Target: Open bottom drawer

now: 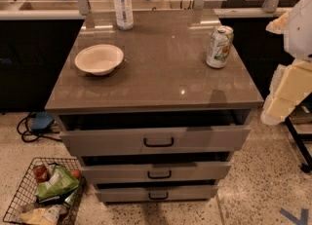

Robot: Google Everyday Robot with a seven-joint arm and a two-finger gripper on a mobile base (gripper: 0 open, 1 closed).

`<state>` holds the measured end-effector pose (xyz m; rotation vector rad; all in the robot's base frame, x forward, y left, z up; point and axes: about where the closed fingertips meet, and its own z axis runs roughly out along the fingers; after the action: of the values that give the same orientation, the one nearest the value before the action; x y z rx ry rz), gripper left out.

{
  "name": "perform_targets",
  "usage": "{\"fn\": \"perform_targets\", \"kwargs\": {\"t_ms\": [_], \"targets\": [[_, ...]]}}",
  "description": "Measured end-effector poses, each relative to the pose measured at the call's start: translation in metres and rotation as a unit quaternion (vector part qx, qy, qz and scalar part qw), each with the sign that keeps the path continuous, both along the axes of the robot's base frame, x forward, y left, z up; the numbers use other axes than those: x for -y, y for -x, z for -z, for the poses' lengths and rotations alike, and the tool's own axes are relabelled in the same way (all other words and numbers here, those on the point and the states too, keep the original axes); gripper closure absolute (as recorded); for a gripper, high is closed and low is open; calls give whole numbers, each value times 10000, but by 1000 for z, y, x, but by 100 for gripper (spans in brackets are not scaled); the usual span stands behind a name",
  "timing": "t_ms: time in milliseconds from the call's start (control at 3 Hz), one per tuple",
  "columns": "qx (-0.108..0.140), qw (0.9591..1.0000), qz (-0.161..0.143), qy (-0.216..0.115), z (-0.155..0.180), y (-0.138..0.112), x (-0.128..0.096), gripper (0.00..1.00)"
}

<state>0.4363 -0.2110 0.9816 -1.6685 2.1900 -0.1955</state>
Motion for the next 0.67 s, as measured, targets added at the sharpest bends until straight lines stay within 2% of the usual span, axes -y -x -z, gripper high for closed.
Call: {"fn": "perform_targets", "kwargs": {"t_ms": [333, 667], "targets": [[376, 9992, -54, 105, 16, 20, -7, 0], [695, 9969, -325, 145, 46, 44, -21, 0]]}}
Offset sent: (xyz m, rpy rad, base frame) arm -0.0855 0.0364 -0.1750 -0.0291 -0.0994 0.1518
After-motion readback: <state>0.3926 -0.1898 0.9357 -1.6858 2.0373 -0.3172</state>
